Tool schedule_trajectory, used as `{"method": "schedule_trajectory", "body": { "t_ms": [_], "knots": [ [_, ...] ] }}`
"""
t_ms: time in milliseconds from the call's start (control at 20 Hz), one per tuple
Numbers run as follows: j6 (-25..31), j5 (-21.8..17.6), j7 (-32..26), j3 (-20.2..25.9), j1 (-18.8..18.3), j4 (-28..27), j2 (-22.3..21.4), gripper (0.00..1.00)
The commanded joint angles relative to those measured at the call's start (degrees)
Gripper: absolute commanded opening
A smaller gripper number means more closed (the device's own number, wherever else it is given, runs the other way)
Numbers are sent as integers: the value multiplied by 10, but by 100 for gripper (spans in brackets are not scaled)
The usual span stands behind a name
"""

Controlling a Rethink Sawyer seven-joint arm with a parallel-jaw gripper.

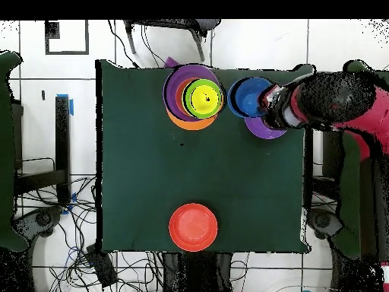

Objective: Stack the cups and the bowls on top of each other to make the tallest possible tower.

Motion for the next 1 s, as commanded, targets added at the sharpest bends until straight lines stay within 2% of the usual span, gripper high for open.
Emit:
{"method": "schedule_trajectory", "body": {
  "t_ms": [50, 200, 750, 800, 1000],
  "knots": [
    [51, 16, -89, 24, 22, -34, 28, 0],
    [64, 22, -81, 24, 30, -52, 26, 0],
    [-4, 37, -78, 32, 32, -40, 33, 0],
    [-4, 36, -78, 31, 35, -51, 39, 0],
    [-36, 38, -69, 32, 34, -27, 34, 0]
  ]
}}
